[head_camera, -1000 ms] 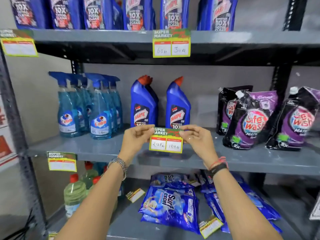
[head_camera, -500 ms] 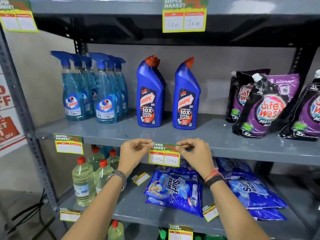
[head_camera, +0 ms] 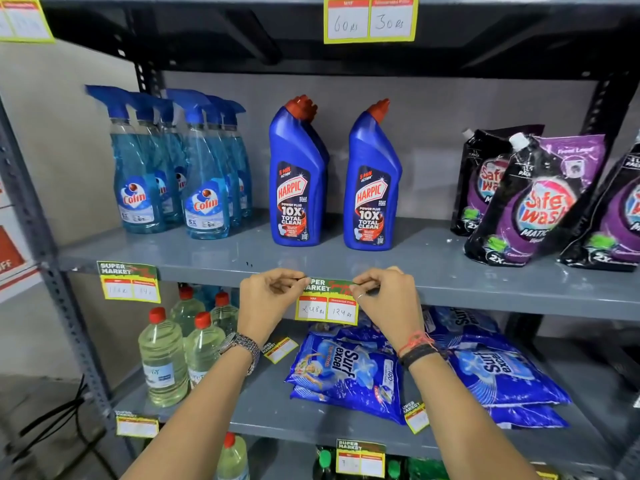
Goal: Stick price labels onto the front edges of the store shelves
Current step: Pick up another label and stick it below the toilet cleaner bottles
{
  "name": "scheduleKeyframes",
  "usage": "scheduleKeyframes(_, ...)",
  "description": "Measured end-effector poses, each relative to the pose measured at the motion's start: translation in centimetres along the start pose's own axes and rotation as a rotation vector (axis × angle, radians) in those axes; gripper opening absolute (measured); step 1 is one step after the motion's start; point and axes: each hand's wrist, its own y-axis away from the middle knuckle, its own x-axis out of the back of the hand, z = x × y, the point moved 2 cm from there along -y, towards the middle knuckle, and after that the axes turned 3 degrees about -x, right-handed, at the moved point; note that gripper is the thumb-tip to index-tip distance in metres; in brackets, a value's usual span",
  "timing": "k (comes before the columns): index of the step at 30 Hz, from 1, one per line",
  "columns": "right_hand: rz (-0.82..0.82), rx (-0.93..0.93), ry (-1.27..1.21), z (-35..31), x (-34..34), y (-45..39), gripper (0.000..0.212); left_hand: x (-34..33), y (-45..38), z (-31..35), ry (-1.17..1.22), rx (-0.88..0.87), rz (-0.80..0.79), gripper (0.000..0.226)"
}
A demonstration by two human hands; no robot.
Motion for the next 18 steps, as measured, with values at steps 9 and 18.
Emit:
scheduleKeyframes(9,0.13,0.154,0.233,-0.6,-1.6,-0.1,0.046,0.4,-0.8,0.9,-0.458,-0.35,0.042,0.026)
scheduleKeyframes(18,0.006,0.136,0.22,-0.4,-3.9,-1.3,0.046,-0.3,-2.3,-0.3,-0.365,-0.432,-0.206,0.028)
